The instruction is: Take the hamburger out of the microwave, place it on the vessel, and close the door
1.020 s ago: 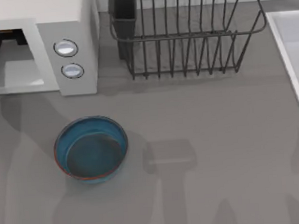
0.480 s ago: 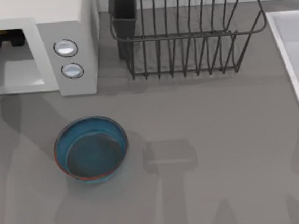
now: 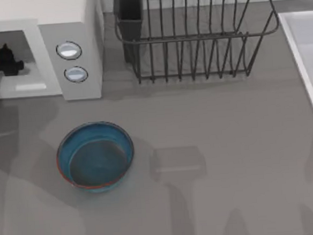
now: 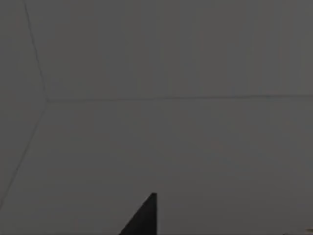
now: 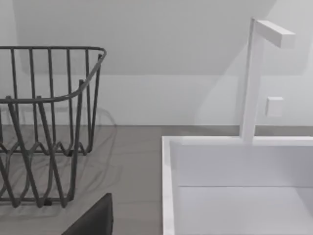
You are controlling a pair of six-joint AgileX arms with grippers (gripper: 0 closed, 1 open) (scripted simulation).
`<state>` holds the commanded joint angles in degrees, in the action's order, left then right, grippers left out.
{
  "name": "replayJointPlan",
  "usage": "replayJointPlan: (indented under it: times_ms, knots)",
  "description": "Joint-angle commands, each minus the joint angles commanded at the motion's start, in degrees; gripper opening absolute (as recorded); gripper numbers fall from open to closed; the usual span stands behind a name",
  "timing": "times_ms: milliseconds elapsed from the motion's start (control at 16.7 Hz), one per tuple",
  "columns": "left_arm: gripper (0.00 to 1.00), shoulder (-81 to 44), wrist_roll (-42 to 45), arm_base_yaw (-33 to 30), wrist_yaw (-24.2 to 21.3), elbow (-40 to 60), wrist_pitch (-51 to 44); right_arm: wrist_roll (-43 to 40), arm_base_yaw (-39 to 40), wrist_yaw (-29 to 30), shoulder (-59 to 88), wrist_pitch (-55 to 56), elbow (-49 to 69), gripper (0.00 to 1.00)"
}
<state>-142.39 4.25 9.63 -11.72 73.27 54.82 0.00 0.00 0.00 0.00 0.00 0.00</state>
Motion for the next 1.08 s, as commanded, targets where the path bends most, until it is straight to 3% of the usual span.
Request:
replayJointPlan:
  times_ms: [300,480,900,1080]
  knots:
    - [0.00,8.15,0.54,1.89,-1.74,-21.12,12.00,0.00,0.00,0.00,0.00,0.00,0.00,1.00]
    - [0.00,11.53,0.74,2.63,-2.41,-28.17,16.72,0.00,0.00,0.00,0.00,0.00,0.00,1.00]
    - [0.00,12.53,0.89,2.47,-2.47,-29.53,17.69,0.00,0.00,0.00,0.00,0.00,0.00,1.00]
    - [0.00,16.56,0.90,2.46,-2.40,-29.38,13.65,0.00,0.00,0.00,0.00,0.00,0.00,1.00]
